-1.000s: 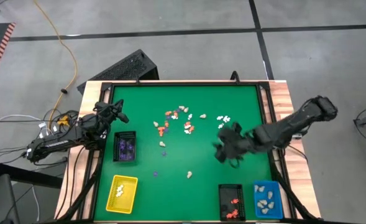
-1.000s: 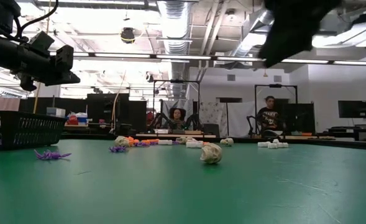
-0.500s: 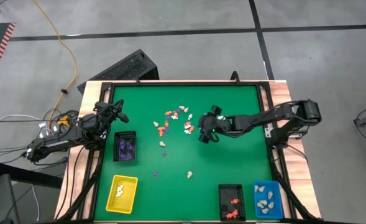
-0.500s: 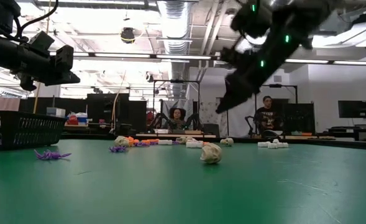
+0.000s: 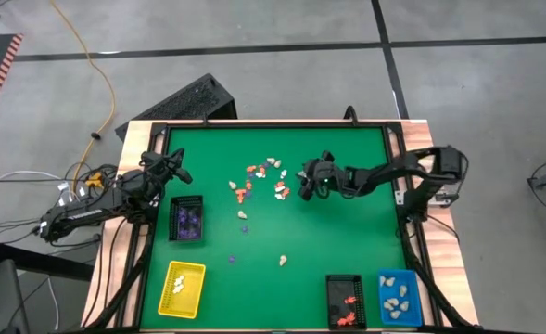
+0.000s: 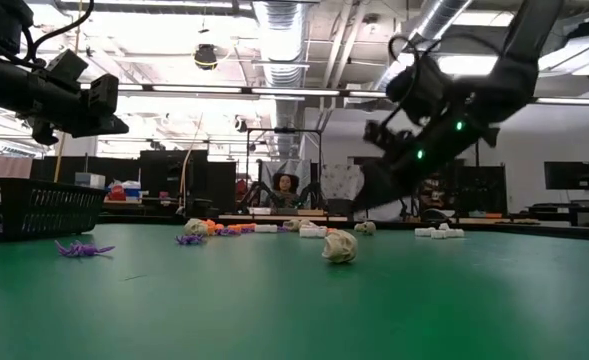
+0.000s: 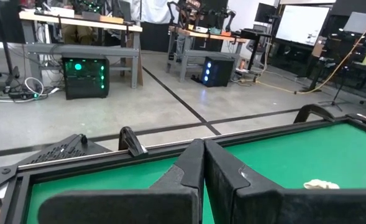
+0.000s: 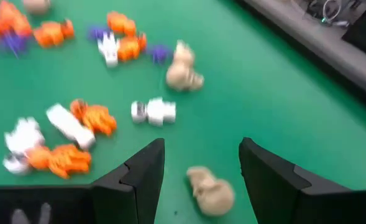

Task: Sort Halloween decoration
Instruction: Put the white skull toy into the blue basket

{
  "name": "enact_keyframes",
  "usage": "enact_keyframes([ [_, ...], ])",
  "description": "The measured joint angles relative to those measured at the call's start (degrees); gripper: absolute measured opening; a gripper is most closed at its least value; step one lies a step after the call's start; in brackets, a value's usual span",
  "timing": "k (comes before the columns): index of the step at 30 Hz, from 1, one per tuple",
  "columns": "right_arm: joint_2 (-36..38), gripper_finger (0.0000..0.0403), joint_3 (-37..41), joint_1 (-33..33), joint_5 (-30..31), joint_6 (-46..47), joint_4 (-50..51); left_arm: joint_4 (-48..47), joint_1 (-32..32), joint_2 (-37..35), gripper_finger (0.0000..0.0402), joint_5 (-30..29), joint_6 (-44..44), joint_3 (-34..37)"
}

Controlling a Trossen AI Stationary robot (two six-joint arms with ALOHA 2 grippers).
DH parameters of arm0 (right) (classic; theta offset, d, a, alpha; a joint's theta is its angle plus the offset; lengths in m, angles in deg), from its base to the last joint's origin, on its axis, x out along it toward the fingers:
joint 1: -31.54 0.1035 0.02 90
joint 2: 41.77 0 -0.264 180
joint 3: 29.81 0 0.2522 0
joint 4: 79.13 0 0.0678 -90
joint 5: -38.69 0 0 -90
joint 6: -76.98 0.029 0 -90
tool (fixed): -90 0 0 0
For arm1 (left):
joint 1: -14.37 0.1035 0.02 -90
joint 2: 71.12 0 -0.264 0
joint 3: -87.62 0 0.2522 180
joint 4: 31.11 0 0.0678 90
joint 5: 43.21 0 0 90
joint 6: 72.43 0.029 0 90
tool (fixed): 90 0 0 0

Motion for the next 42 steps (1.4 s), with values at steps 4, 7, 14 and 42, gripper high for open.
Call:
enact_keyframes([
  [4,-5.5,0.0223,0.0,-0.2,0.0,2.4,-3.1,0.0,0.0,0.0,0.0,0.1,0.0,0.0],
  [7,-8.2,0.0223,0.0,-0.2,0.3,4.7,-5.3,0.0,0.0,0.0,0.0,0.2,0.8,0.0],
  [14,-9.6,0.0207,-0.2,-0.4,0.8,8.5,-5.2,0.0,0.0,0.0,0.0,0.0,1.4,0.0],
  [42,6.7,0.0024,0.0,3.0,3.5,10.4,8.1,0.0,0.0,0.0,0.0,0.0,1.4,0.0],
])
